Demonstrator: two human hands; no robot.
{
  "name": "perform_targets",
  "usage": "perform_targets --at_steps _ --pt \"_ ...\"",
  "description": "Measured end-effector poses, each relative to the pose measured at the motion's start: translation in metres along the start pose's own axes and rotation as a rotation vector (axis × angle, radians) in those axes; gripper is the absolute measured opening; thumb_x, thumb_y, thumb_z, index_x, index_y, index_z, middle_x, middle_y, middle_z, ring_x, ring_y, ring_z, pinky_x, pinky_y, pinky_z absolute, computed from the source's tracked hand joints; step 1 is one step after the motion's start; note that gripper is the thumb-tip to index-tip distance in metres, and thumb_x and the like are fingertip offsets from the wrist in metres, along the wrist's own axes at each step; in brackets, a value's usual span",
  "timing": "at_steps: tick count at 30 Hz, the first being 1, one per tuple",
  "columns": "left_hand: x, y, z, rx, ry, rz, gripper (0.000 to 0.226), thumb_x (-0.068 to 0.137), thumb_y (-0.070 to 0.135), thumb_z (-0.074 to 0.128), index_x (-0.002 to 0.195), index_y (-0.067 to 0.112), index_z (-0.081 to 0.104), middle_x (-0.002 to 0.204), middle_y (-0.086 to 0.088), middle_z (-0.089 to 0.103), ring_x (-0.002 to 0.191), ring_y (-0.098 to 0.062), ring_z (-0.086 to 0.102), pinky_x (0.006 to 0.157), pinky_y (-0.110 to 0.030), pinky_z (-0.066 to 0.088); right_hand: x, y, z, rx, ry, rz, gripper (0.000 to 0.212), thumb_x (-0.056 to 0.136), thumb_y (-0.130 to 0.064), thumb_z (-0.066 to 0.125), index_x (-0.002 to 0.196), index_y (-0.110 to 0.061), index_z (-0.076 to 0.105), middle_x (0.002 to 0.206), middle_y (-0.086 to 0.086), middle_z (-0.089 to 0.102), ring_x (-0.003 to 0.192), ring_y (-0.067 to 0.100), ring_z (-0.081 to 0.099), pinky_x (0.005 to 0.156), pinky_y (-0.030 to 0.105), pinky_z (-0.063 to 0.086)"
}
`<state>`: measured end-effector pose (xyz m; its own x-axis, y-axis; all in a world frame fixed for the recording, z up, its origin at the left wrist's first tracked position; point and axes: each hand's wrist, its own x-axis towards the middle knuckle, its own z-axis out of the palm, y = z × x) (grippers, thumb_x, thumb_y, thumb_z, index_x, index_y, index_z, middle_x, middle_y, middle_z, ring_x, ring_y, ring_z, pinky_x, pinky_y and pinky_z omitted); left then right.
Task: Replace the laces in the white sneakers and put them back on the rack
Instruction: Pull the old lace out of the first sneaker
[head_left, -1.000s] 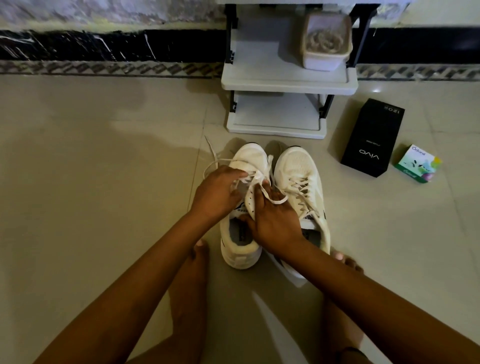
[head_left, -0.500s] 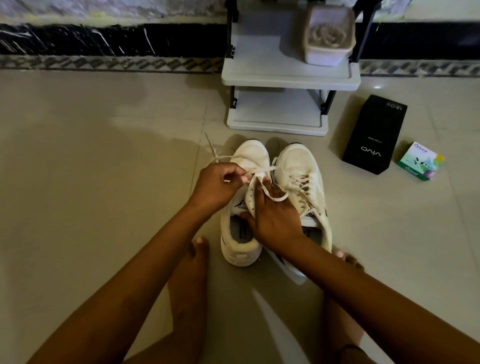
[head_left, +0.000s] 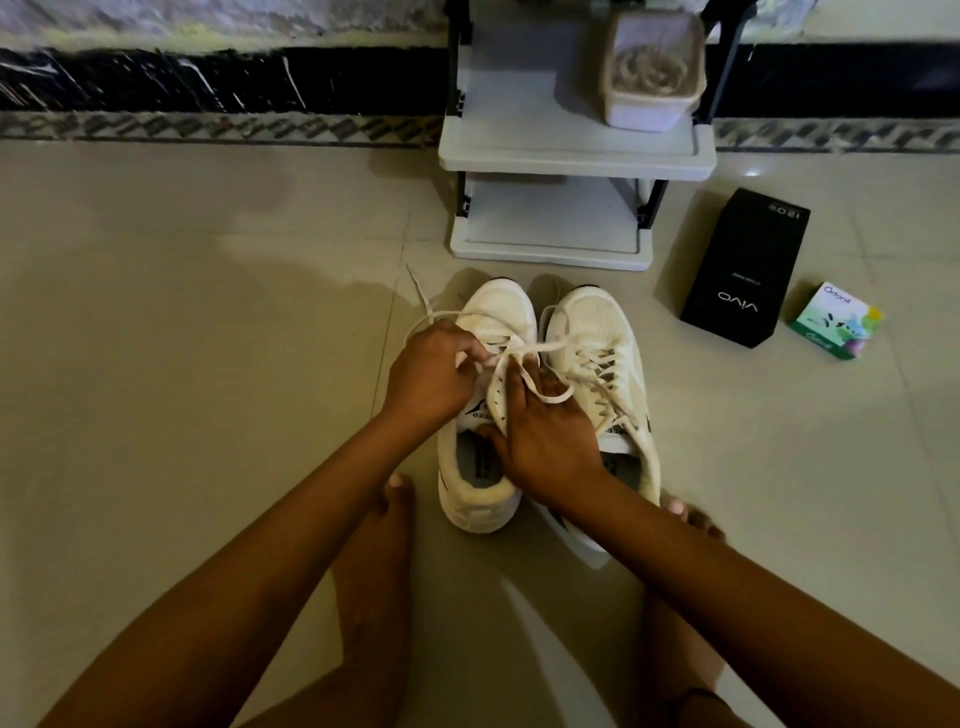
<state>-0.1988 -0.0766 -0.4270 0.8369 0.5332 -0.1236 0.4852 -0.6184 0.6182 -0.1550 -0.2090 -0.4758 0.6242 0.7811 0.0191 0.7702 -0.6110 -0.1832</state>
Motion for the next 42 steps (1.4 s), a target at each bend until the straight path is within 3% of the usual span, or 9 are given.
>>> perform_targets --at_steps 4,9,11,15,20,24,34,39,42 --pt "-0.004 0.043 -0.024 -0.676 0.003 -0.059 0.02 0.088 0.002 0.06 0.085 0.02 0.066 0.085 0.008 0.066 0.078 0.004 0.061 0.076 -0.017 0.05 0.001 0.0 -0.003 0.053 -0.082 0.013 0.076 0.084 -0.053 0.038 0.131 0.006 0.048 0.132 0.024 0.053 0.119 0.037 0.055 0.094 0.045 0.047" --pt "0.015 0.03 -0.045 -0.449 0.02 -0.066 0.05 0.087 0.001 0.061 0.133 0.018 0.052 0.13 0.004 0.055 0.108 -0.008 0.054 0.087 -0.021 0.043 0.004 0.004 -0.021 0.163 -0.289 -0.008 0.083 0.094 -0.058 0.034 0.15 -0.008 -0.002 0.158 0.013 0.007 0.144 0.028 0.014 0.114 0.038 0.018" --pt "0.01 0.008 -0.045 -0.36 -0.134 -0.119 0.06 0.085 0.003 0.064 0.139 0.019 0.044 0.133 0.004 0.05 0.111 -0.01 0.051 0.086 -0.022 0.041 0.013 0.006 -0.028 0.285 -0.288 0.047 0.081 0.093 -0.059 0.035 0.151 -0.013 0.002 0.152 0.013 0.028 0.135 0.029 0.035 0.105 0.039 0.035" --pt "-0.001 -0.018 -0.035 -0.409 -0.43 -0.191 0.066 0.082 0.006 0.069 0.14 0.02 0.043 0.14 0.005 0.046 0.124 -0.01 0.044 0.088 -0.023 0.04 0.039 0.013 -0.051 0.677 -0.161 0.295 0.069 0.097 -0.05 0.033 0.15 -0.017 0.005 0.095 0.009 0.067 0.089 0.027 0.065 0.08 0.041 0.052" --pt "0.0 -0.031 -0.024 -0.306 -0.489 -0.137 0.076 0.076 0.019 0.076 0.142 0.028 0.039 0.147 0.009 0.038 0.131 -0.007 0.036 0.096 -0.021 0.032 0.041 0.017 -0.061 0.645 0.012 0.296 0.063 0.094 -0.033 0.053 0.146 -0.015 0.021 0.13 0.01 0.054 0.109 0.027 0.057 0.083 0.032 0.045" --pt "0.0 -0.039 -0.015 -0.187 -0.437 -0.067 0.08 0.071 0.029 0.08 0.141 0.024 0.041 0.146 0.005 0.041 0.132 -0.01 0.038 0.099 -0.02 0.03 0.041 0.007 -0.051 0.232 -0.32 0.012 0.057 0.09 -0.042 0.052 0.138 -0.015 0.036 0.136 0.01 0.041 0.12 0.027 0.044 0.09 0.037 0.04" --pt "-0.009 -0.04 0.0 -0.092 -0.408 0.003 0.078 0.077 0.035 0.075 0.143 0.022 0.036 0.142 -0.004 0.048 0.127 -0.021 0.047 0.099 -0.028 0.04 0.06 -0.016 -0.06 -0.248 -0.377 -0.042 0.052 0.091 -0.046 0.044 0.133 -0.016 0.046 0.14 0.012 0.035 0.13 0.029 0.031 0.105 0.041 0.027" --pt "-0.013 -0.039 0.008 -0.069 -0.382 0.028 0.073 0.079 0.038 0.072 0.142 0.021 0.038 0.133 -0.003 0.055 0.115 -0.019 0.055 0.083 -0.017 0.039 0.076 -0.019 -0.06 -0.232 -0.399 -0.03 0.042 0.089 -0.039 0.054 0.123 -0.014 0.057 0.13 0.011 0.047 0.124 0.028 0.04 0.101 0.039 0.033" --pt "-0.014 -0.039 0.008 -0.089 -0.361 0.027 0.071 0.078 0.035 0.074 0.139 0.022 0.041 0.13 -0.003 0.057 0.115 -0.018 0.055 0.082 -0.016 0.038 0.085 -0.017 -0.058 0.122 -0.459 0.161 0.036 0.089 -0.038 0.056 0.112 -0.01 0.061 0.116 0.01 0.06 0.107 0.025 0.054 0.087 0.033 0.043"
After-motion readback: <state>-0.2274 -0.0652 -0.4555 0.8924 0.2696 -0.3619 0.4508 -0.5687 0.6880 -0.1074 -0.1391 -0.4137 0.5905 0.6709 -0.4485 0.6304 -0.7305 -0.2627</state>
